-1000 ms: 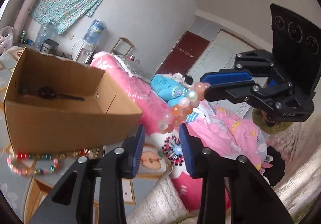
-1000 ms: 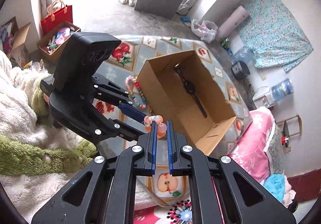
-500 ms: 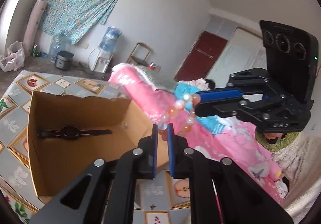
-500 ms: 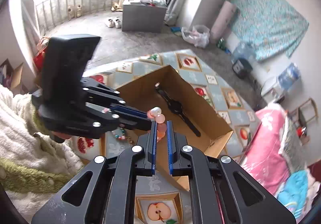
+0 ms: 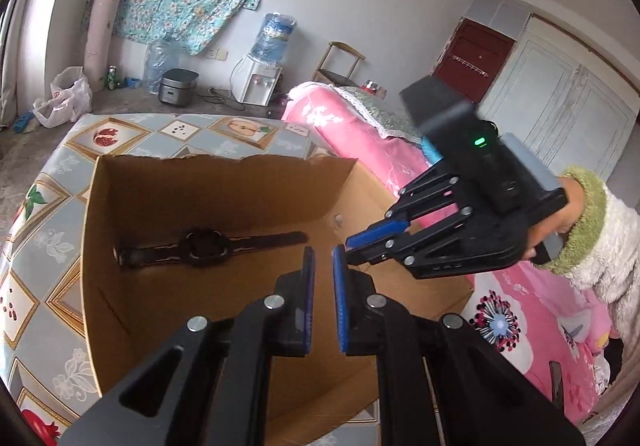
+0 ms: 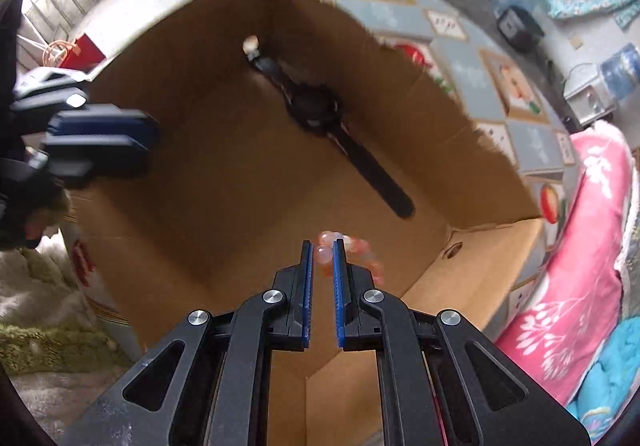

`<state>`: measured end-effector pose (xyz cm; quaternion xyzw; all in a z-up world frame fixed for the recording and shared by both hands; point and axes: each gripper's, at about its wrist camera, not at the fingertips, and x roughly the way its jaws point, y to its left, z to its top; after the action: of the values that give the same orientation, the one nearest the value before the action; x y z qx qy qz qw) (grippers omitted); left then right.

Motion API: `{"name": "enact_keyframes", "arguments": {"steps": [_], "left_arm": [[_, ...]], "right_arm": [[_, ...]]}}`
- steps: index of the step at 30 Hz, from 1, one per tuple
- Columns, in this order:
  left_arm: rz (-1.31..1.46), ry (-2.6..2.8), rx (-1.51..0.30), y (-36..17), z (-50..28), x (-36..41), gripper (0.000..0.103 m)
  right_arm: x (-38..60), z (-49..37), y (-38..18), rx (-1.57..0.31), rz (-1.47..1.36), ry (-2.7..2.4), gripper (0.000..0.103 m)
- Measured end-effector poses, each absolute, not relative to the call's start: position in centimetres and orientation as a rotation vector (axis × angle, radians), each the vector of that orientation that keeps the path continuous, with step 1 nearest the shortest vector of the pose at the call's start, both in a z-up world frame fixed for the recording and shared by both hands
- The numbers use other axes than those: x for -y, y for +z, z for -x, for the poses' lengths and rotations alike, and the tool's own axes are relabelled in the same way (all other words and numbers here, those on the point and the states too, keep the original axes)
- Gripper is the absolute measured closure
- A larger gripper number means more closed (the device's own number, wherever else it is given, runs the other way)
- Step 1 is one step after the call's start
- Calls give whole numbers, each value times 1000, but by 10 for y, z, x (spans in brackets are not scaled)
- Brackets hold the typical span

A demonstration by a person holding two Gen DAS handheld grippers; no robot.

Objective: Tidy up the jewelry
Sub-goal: 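Carry the bracelet over the cardboard box and open the right gripper, then move the left gripper to the multicolour bead bracelet beside the box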

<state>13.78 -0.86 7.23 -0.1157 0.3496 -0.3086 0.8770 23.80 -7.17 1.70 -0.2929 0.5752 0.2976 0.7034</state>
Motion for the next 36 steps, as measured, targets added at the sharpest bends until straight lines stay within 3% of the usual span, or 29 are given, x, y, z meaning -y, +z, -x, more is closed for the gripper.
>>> {"name": "enact_keyframes", "arguments": {"steps": [6,8,14,17,25,31,36], "left_arm": [[248,-642,-758,62,-140,-1,91],[252,-641,-762,60,-139,-3,89],[269,-635,-734,63,-126,-14,86],[257,-629,-697,73,-111,-19,80],[217,-565,-641,99,-42,-40,46],[169,-499,-700,93,10,-51,30],[190,-442,-819,64,25,-53,25]], "right_arm": [[82,-259,-1,-1344,680,594,93],[87,-262,4,-1307,704,531,84],[105,-247,44,-1176,604,461,81],[116,-217,75,-1084,504,457,76],[145,-119,125,-873,166,517,61],[136,-59,99,-838,-63,637,59],[120,-44,47,-949,-268,719,59]]}}
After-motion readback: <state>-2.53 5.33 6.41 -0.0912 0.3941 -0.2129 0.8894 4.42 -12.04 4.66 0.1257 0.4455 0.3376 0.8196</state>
